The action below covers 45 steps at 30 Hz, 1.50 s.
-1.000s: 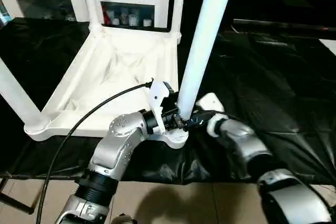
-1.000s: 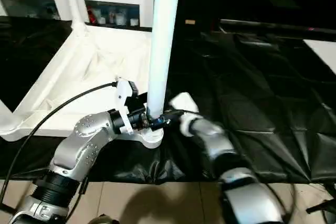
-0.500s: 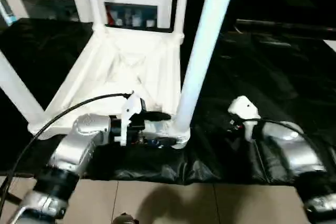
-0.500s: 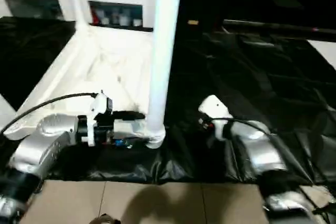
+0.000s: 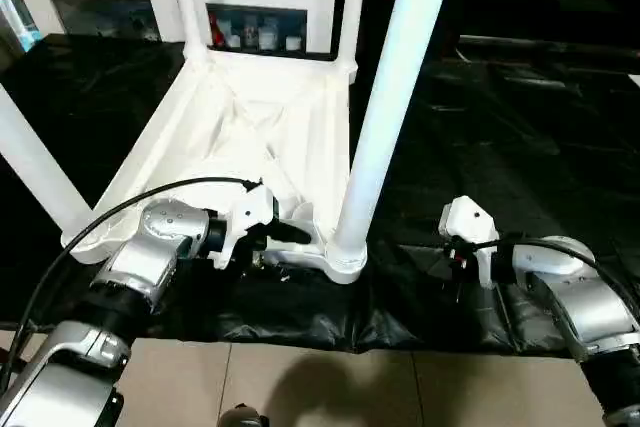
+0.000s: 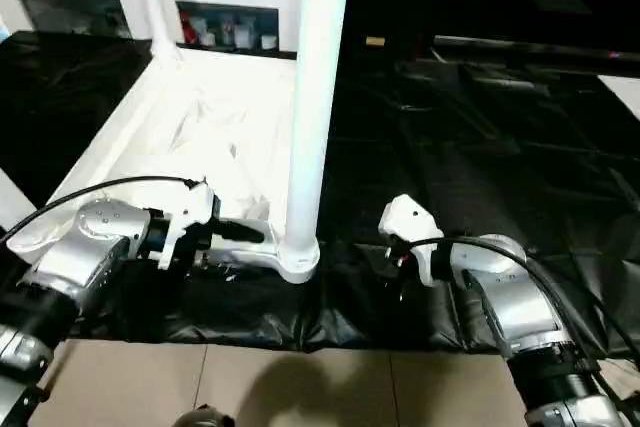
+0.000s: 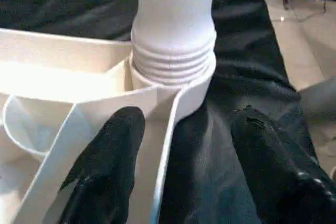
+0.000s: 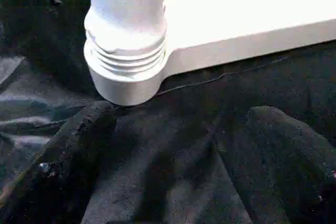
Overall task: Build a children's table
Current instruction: Rotate table base
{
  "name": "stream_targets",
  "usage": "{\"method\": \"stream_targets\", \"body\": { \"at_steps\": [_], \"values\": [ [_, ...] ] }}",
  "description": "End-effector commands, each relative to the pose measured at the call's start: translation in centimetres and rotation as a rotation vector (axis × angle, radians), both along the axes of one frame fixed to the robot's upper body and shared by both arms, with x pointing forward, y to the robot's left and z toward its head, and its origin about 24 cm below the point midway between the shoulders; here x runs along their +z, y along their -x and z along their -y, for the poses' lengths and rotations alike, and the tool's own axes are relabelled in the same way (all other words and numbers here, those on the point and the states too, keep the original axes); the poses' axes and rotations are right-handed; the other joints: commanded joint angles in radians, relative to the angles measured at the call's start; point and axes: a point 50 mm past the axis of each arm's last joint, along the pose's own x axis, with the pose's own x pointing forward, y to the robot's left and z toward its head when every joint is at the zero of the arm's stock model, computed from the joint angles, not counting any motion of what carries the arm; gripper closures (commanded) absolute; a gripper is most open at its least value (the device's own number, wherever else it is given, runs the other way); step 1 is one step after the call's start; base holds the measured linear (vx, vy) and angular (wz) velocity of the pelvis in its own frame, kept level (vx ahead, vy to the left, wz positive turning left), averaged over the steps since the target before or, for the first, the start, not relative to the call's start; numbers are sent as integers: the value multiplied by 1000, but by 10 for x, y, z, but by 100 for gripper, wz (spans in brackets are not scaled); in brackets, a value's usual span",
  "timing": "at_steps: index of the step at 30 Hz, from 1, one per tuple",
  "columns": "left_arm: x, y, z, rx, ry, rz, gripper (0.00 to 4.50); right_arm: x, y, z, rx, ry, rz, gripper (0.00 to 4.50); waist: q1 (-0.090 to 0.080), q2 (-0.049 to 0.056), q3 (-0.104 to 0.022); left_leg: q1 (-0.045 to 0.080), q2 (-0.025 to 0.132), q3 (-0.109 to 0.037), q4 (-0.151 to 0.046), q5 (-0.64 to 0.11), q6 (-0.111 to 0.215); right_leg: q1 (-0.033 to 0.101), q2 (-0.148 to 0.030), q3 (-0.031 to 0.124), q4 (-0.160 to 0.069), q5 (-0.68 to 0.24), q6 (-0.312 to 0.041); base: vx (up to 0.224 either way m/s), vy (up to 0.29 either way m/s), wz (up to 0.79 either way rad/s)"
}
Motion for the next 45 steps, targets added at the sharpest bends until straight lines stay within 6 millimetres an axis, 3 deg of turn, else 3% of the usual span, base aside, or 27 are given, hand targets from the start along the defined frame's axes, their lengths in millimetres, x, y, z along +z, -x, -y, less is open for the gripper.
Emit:
{"method": "stream_targets", "body": {
  "at_steps": [1,8,14,17,18,33,39,43,44,45],
  "values": [
    [2,-3,0,-20,-33,34,195,3,3,2,14,7,-9,0,3,11,-70,17,48,-29,-63,-190,12,45,-94,57,-81,-71,-200,0,0,0],
    [-2,-10,-4,-5,-86,60,242,5,6,0,28,9,-20,0,5,10,-69,18,49,-30,-64,-195,12,44,-98,56,-83,-92,-197,0,0,0],
    [-2,-13,-4,0,-74,51,294,4,7,-1,27,12,-30,0,6,13,-71,17,50,-29,-62,-189,10,44,-99,56,-78,-55,-218,0,0,0],
    [-4,-14,-6,-8,-102,56,318,4,8,-1,23,13,-33,0,7,13,-70,17,50,-30,-62,-193,10,46,-99,56,-81,-63,-212,0,0,0],
    [-5,-14,-6,-11,-111,59,327,4,8,-1,22,13,-34,0,8,17,-70,17,50,-31,-62,-194,9,45,-100,56,-81,-63,-212,0,0,0],
    [-8,-13,-10,-49,-150,39,444,4,7,-4,13,4,-23,0,9,16,-71,16,50,-30,-63,-192,14,44,-102,56,-83,-104,-203,0,0,0],
    [-11,-5,0,-29,-24,-53,449,4,7,-15,32,-63,-24,0,4,14,-72,11,51,-28,-59,-156,36,45,-103,55,-75,-36,-231,0,0,0],
    [-22,8,11,30,-5,-72,449,1,4,-22,39,-60,-12,0,2,12,-72,11,49,-27,-59,-142,49,43,-101,55,-77,-57,-217,0,0,0],
    [-25,12,15,50,5,-75,449,1,1,-25,31,-61,0,0,-2,-8,-72,9,52,-25,-60,-140,50,45,-102,54,-76,-63,-214,0,0,0],
    [-27,14,18,64,16,-76,449,0,-1,-27,26,-62,6,0,-4,1,-70,12,51,-25,-59,-144,50,39,-106,54,-81,-117,-209,0,0,0]
  ]
}}
